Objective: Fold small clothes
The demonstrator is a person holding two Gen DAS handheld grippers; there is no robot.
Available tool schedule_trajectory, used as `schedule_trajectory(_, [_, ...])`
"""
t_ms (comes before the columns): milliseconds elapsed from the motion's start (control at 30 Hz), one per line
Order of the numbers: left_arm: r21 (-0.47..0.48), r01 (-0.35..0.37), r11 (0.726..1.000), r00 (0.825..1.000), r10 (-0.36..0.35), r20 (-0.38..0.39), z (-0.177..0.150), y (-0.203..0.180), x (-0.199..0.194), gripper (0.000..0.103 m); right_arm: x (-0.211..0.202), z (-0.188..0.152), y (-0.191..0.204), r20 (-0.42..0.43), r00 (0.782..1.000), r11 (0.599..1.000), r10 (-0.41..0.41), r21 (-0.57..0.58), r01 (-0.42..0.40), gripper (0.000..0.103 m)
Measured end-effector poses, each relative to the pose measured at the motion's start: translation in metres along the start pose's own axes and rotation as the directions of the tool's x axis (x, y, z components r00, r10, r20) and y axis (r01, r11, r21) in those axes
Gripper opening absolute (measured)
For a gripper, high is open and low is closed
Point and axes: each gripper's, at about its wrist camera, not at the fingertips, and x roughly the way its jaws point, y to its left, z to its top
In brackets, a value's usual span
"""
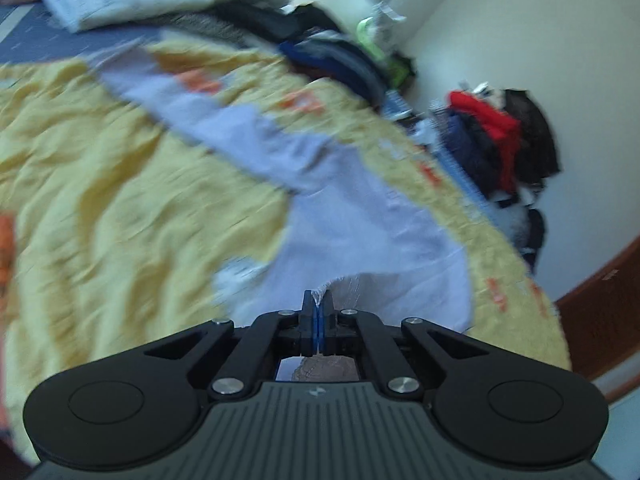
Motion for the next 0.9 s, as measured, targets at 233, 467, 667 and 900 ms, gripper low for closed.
schedule_trajectory(233, [-0.029, -0.077, 0.997, 0.992, 0.074, -0.102, -0.029, 0.033, 0.009, 0.0, 0.002, 0.003, -0.001, -0.005, 1.0, 1.0, -0.001, -0.014, 0.001, 0.061])
schedule_trajectory(467, [0.053, -0.099, 0.994, 0.981, 0.106, -0.16, -0.034, 0.036, 0.021, 0.0, 0.004, 0.016, -0.002, -0.051, 0.999, 0.999, -0.015, 0.036, 0.017, 0.061])
schedule_trajectory(667, [0.195, -0.098, 0.976, 0.98, 0.129, -0.152, -0.04, 0.022, 0.022, 0.002, 0.014, 0.102, 0.024, 0.011, 0.999, 0.997, -0.043, -0.062, 0.043, 0.079])
schedule_trajectory(900, [0.253, -0.186, 0.949, 0.975, 0.21, -0.074, -0.032, 0.027, -0.002, 0.005, 0.099, 0.185, 0.002, -0.028, 0.958, 0.951, -0.285, -0.134, 0.279, 0.08])
